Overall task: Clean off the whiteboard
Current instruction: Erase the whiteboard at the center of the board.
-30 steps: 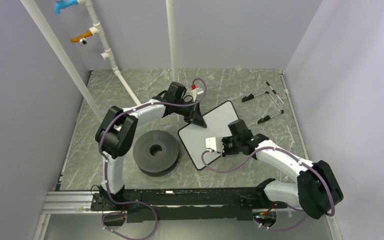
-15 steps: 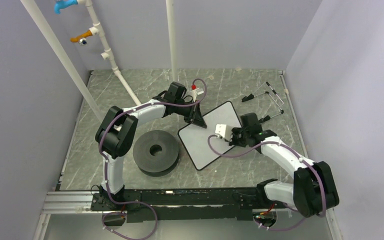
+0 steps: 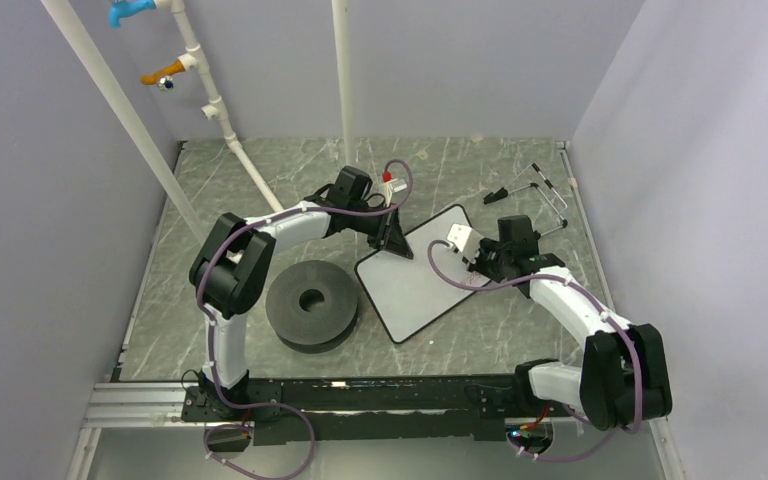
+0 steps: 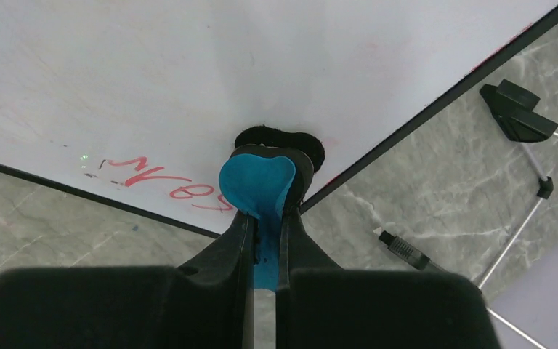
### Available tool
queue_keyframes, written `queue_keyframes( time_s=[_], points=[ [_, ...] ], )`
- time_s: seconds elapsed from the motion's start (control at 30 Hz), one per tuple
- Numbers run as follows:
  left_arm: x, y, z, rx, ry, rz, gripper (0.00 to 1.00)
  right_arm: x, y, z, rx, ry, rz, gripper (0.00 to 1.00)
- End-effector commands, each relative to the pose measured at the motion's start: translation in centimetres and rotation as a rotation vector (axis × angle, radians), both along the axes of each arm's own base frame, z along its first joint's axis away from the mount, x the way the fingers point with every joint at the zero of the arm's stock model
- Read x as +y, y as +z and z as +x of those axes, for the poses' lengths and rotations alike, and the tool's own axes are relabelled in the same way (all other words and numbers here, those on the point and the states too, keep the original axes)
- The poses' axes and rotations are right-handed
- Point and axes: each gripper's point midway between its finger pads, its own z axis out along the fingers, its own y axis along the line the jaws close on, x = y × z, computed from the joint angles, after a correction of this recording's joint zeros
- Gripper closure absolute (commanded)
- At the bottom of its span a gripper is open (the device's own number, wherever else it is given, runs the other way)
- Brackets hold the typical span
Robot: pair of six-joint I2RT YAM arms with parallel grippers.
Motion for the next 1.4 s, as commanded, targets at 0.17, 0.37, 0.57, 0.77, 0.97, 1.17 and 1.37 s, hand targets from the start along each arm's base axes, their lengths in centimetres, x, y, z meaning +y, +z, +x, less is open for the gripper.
queue_keyframes(
  time_s=[0.17,0.37,0.57,0.77,0.97,1.17,1.37],
  points=[
    [-0.5,5.2,-1.0,-0.079,-0.076,-0.135,1.00,4.1,-4.0,-7.5,0.118,0.377,-0.131,1.00],
    [-0.3,5.1,-1.3,-0.082,-0.074,-0.138,1.00,3.7,-2.9,-4.7,0.090,0.205,-0.111,1.00],
    [-0.1,4.8,-1.5,-0.074,-0.072,-0.138,1.00,0.1,-0.9,-0.4,0.021,-0.112,-0.075,1.00],
    [-0.1,4.9,-1.4,-0.083,-0.072,-0.140,1.00,2.3,-2.1,-4.3,0.178,0.094,-0.043,1.00],
    [-0.1,4.8,-1.3,-0.078,-0.072,-0.140,1.00,5.0,-2.0,-6.4,0.150,0.254,-0.036,1.00],
    [-0.1,4.8,-1.4,-0.078,-0.072,-0.140,1.00,0.9,0.6,0.3,-0.046,-0.132,-0.035,1.00],
    [-0.1,4.9,-1.3,-0.078,-0.072,-0.141,1.00,0.4,-2.2,-3.0,0.134,-0.001,-0.113,1.00]
  ],
)
